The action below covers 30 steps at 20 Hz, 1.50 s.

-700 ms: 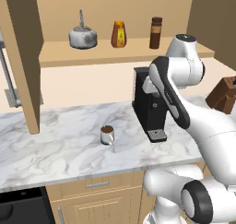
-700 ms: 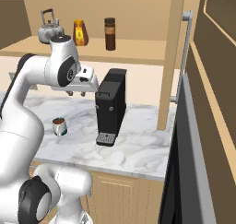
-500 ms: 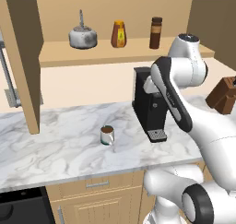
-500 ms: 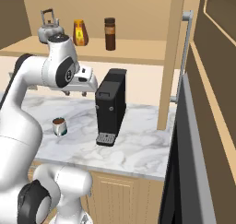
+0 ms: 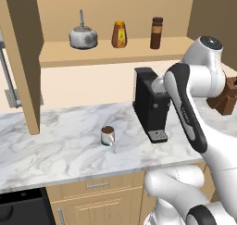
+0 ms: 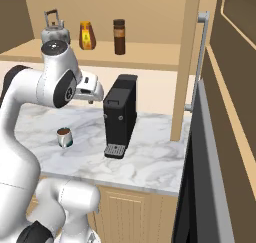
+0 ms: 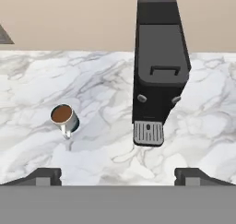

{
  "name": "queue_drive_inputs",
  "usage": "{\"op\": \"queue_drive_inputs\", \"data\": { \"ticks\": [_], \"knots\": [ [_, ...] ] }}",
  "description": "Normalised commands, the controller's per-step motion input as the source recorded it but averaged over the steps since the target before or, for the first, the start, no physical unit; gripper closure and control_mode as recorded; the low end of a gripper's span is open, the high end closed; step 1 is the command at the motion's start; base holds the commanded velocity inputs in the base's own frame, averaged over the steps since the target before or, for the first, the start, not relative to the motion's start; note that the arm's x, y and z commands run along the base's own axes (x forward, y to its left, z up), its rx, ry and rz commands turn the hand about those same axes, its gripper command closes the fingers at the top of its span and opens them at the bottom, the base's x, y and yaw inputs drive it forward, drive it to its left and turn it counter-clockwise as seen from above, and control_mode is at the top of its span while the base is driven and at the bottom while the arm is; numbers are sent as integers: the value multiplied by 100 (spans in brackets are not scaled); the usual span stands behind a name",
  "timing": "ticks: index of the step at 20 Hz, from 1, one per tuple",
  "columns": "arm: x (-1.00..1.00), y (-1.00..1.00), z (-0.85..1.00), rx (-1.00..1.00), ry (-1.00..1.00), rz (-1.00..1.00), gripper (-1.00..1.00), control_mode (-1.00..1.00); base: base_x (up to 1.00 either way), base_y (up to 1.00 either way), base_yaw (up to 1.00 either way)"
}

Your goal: Pick the cinnamon and honey bottle from the cabinet and place them next to the mug.

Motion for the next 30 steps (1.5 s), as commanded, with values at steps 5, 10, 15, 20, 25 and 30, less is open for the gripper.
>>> {"op": "queue_drive_inputs", "data": {
  "ticks": [5, 10, 15, 20, 25, 30],
  "knots": [
    [6, -35, 73, 14, -3, -9, -100, -100, 0, 0, 0],
    [31, -5, 66, 7, -9, -14, -100, -100, 0, 0, 0],
    [33, 0, 46, 2, -20, -21, -100, -100, 0, 0, 0],
    [60, 0, 14, 0, -13, -18, -100, -100, 0, 0, 0],
    [68, -1, 0, -3, 0, -1, -100, -100, 0, 0, 0],
    [18, -15, 12, 1, -1, 1, -100, -100, 0, 0, 0]
  ]
}}
